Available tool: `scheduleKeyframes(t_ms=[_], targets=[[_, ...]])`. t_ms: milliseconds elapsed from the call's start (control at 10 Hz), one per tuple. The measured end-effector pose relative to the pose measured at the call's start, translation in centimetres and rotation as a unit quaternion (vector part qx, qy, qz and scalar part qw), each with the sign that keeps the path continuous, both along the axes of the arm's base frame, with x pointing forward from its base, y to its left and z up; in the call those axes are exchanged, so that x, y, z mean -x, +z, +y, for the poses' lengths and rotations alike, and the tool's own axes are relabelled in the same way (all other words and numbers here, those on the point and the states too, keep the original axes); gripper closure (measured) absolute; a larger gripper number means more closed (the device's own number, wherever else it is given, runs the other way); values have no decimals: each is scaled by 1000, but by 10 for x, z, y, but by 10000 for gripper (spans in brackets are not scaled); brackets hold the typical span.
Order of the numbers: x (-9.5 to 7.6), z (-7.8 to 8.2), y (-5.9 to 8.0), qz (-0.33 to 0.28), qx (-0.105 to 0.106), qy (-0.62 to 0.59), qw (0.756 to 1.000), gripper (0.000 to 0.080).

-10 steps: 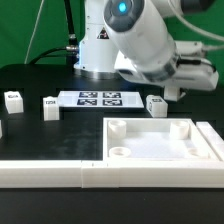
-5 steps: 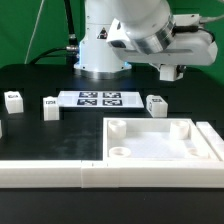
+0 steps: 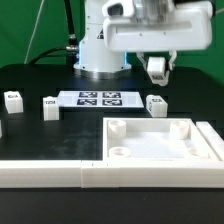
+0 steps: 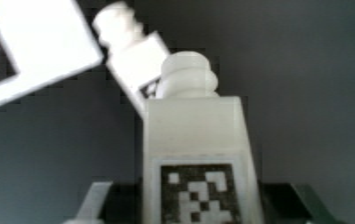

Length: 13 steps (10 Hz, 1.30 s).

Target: Assemble one leg

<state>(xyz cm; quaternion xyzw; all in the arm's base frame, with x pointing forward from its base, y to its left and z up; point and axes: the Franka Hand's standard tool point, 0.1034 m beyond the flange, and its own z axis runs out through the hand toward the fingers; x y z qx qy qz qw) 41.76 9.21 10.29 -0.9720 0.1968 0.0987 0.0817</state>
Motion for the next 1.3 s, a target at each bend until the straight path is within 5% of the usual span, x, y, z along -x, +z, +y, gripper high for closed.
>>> scheduleKeyframes(t_ms=[200, 400, 700, 900, 1300], targets=[[-24, -11, 19, -79, 31, 11, 996, 509], [-17, -3, 13, -160, 53, -6, 986, 509], [-16, 15, 12, -252, 58, 10, 966, 509], [-41, -1, 10, -254, 74, 95, 960, 509], [-56, 6, 18, -251, 74, 147, 954, 509]])
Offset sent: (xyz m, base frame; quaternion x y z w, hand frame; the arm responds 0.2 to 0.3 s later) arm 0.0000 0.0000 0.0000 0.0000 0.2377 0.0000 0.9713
